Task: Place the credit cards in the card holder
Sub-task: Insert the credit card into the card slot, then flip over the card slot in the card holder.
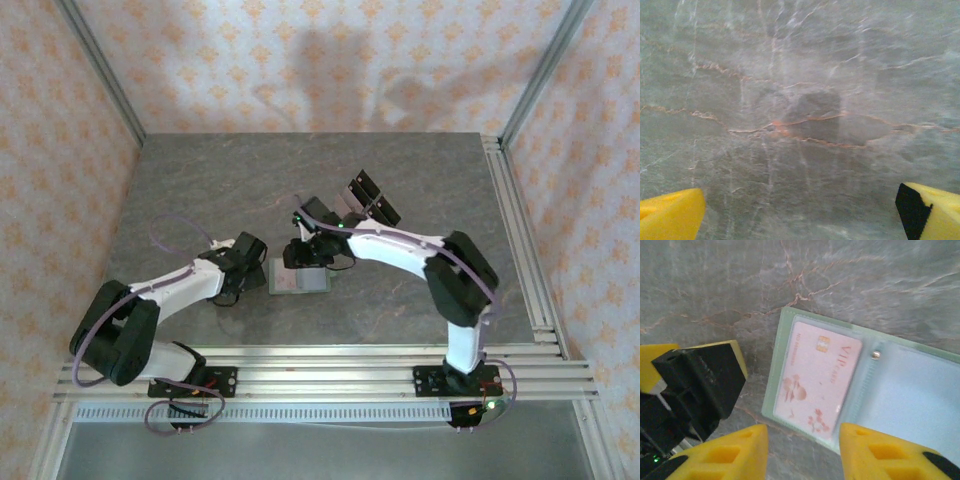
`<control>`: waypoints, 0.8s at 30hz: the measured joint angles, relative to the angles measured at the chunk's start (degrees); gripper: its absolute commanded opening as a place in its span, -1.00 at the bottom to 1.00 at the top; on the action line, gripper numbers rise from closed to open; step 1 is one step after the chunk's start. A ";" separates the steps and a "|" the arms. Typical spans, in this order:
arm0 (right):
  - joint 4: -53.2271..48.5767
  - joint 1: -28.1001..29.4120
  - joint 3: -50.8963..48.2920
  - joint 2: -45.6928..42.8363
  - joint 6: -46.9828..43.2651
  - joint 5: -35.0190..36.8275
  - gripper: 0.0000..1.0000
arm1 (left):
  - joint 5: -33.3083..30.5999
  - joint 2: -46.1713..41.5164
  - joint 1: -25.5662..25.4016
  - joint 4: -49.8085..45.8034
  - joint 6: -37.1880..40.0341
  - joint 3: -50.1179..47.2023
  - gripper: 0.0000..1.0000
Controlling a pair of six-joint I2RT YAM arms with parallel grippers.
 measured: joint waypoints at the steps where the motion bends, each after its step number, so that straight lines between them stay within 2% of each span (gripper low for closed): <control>1: -0.11 -0.24 -0.92 -1.64 0.02 0.74 -0.12 | 0.00 -0.55 -0.37 -0.02 0.15 0.44 1.00; 5: -0.09 -1.57 -4.72 -5.27 0.39 3.32 -0.11 | -0.02 -1.36 -2.34 -0.24 1.25 2.86 1.00; 13: -0.94 -1.81 -7.58 -3.98 0.37 5.16 -0.11 | -0.55 3.72 -6.78 -0.39 2.60 6.97 1.00; 24: -0.85 -1.81 -7.58 -0.66 0.35 5.40 -0.12 | -0.96 6.93 -7.89 -0.50 2.58 7.63 1.00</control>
